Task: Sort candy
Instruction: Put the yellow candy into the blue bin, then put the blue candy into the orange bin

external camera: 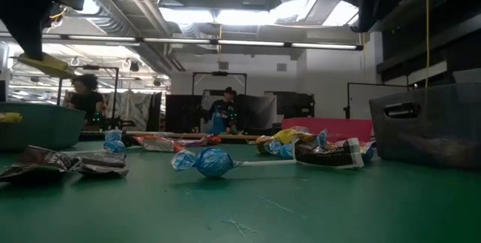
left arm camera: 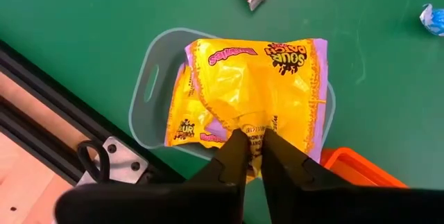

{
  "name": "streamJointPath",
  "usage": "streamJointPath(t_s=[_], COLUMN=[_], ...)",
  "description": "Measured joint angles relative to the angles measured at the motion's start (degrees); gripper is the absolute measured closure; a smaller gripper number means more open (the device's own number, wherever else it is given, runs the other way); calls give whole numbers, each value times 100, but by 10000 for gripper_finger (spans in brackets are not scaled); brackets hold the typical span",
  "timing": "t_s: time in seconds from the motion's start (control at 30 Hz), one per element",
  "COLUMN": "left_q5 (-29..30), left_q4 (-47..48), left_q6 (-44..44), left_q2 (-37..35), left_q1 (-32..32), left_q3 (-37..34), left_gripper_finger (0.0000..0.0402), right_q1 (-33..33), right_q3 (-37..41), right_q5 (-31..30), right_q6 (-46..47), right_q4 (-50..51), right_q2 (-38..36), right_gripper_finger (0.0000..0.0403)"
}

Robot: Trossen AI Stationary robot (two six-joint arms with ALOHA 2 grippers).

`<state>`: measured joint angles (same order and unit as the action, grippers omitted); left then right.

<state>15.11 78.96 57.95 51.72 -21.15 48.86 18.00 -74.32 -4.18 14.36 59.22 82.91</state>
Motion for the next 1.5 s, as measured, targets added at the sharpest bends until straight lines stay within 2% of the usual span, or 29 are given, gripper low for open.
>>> streamJointPath(t_s=[0.2,0.53,0.67,0.8,0.93,1.03,1.23,1.37,1.5], left_q5=[-109,-87,242,1001,1948,2381,2439,2420,2379], left_q4=[-2,-42,-459,-1261,-2137,-2746,-3623,-4021,-4255], left_q6=[7,48,53,46,44,42,-325,-751,-758], left_q2=[0,0,0,0,0,0,157,509,952], left_q1=[0,0,2,98,504,934,1818,2293,2681], left_q3=[0,0,0,0,2,2,7,7,7], left_gripper_finger=[347,272,249,233,222,219,218,218,218], right_q1=[-2,-2,-1,-2,-2,-2,-2,-2,-2], right_q3=[1,2,2,2,2,2,2,2,4], right_q5=[-327,-838,-888,-980,-1087,-1087,-1087,-1087,-1262], right_q6=[-14,-21,-176,-414,-628,-806,-875,-928,-1075], right_q4=[503,902,990,990,994,1008,1296,1371,1485], right_q2=[0,0,0,0,0,0,0,0,0], right_gripper_finger=[240,240,240,240,240,240,240,240,240])
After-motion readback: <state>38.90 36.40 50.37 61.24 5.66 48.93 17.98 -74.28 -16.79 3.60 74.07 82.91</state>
